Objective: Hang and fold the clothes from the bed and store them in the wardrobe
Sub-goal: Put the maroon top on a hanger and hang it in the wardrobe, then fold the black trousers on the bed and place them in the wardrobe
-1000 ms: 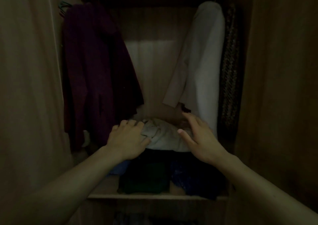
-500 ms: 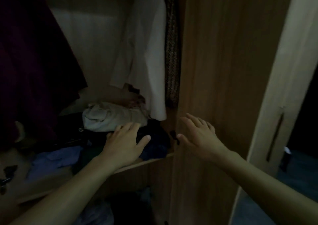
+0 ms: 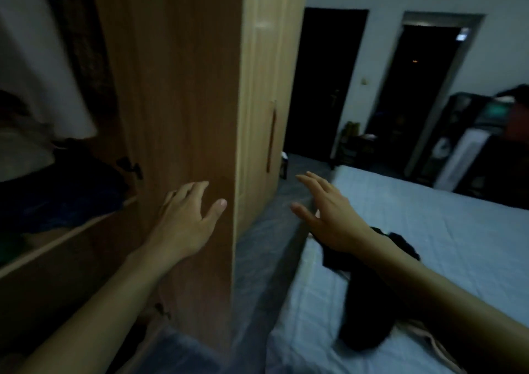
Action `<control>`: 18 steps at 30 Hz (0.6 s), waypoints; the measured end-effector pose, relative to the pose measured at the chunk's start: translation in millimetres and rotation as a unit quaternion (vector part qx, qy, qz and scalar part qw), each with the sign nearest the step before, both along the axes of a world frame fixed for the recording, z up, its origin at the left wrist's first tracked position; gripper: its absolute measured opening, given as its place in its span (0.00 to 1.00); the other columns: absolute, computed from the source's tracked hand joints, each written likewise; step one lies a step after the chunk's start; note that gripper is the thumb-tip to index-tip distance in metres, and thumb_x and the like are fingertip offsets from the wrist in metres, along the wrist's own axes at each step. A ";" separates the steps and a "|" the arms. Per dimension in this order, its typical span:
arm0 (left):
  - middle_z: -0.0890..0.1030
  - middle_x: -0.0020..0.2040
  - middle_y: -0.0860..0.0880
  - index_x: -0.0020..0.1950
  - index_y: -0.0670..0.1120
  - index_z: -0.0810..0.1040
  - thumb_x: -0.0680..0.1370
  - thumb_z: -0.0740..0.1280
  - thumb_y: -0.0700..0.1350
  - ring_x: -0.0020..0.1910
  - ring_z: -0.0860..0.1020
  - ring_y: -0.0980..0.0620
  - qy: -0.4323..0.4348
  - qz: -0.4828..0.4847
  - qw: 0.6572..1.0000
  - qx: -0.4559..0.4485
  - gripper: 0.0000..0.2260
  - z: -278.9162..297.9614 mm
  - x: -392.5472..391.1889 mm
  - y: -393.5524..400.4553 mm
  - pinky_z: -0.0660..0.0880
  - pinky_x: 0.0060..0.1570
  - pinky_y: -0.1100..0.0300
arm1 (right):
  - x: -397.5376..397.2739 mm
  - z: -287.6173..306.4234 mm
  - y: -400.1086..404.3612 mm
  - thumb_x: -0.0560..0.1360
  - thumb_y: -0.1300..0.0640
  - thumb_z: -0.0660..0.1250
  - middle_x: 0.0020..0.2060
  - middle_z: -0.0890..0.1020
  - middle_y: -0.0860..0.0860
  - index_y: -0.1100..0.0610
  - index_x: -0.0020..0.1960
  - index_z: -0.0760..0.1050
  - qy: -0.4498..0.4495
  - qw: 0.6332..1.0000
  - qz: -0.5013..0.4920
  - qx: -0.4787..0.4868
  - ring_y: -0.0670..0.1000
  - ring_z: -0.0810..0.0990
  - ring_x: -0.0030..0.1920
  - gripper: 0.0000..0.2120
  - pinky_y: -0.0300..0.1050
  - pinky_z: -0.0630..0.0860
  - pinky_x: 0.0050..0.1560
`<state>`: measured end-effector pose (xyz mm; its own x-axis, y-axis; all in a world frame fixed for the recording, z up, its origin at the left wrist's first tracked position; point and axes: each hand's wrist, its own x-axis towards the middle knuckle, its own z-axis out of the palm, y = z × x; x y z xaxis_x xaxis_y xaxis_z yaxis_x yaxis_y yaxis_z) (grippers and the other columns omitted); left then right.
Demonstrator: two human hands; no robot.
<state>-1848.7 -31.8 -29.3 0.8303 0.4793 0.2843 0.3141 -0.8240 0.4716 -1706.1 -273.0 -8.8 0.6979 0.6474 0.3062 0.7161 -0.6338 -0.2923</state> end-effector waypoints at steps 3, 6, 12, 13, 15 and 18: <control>0.70 0.73 0.44 0.75 0.47 0.67 0.79 0.56 0.64 0.70 0.67 0.41 -0.006 -0.057 0.998 0.006 0.30 -1.9 23.4 -40.4 0.63 0.69 0.50 | 5.3 -11.9 -65.8 0.79 0.37 0.57 0.79 0.55 0.50 0.46 0.79 0.53 0.015 0.998 -0.057 -0.013 0.54 0.56 0.77 0.32 0.58 0.59 0.74; 0.74 0.68 0.42 0.73 0.45 0.69 0.77 0.56 0.65 0.66 0.71 0.40 -0.002 -0.107 0.994 0.018 0.32 0.3 49.1 -86.8 0.66 0.67 0.51 | 7.3 -22.6 -131.0 0.79 0.38 0.59 0.79 0.55 0.49 0.45 0.78 0.54 0.015 0.994 -0.106 -0.016 0.54 0.56 0.77 0.32 0.56 0.57 0.73; 0.72 0.71 0.44 0.74 0.45 0.69 0.80 0.60 0.61 0.69 0.70 0.43 -0.023 -0.185 0.982 0.030 0.28 1.1 91.1 -204.4 0.68 0.68 0.49 | 4.8 -35.1 -265.6 0.79 0.40 0.60 0.79 0.56 0.50 0.47 0.78 0.55 0.019 0.981 -0.191 0.008 0.53 0.56 0.77 0.31 0.54 0.57 0.74; 0.71 0.72 0.45 0.74 0.45 0.68 0.80 0.60 0.60 0.70 0.69 0.43 -0.022 -0.195 0.980 0.026 0.28 0.5 96.8 -226.7 0.67 0.69 0.48 | 4.1 -36.4 -289.1 0.79 0.40 0.60 0.79 0.57 0.50 0.48 0.78 0.55 0.018 0.979 -0.201 0.016 0.53 0.55 0.77 0.31 0.54 0.57 0.74; 0.71 0.73 0.45 0.75 0.46 0.68 0.80 0.60 0.61 0.71 0.69 0.44 -0.014 -0.208 0.978 0.023 0.28 -2.9 106.8 -271.4 0.67 0.69 0.46 | 1.5 -39.6 -337.4 0.79 0.40 0.60 0.78 0.57 0.50 0.48 0.78 0.55 0.022 0.975 -0.220 0.035 0.52 0.55 0.78 0.31 0.53 0.56 0.74; 0.71 0.72 0.47 0.74 0.48 0.68 0.80 0.60 0.62 0.70 0.69 0.45 0.013 -0.223 0.975 0.024 0.27 -18.5 115.4 -339.1 0.67 0.69 0.46 | -5.2 -50.5 -409.9 0.79 0.42 0.62 0.78 0.59 0.50 0.49 0.78 0.57 0.034 0.969 -0.241 0.053 0.52 0.56 0.78 0.32 0.51 0.56 0.74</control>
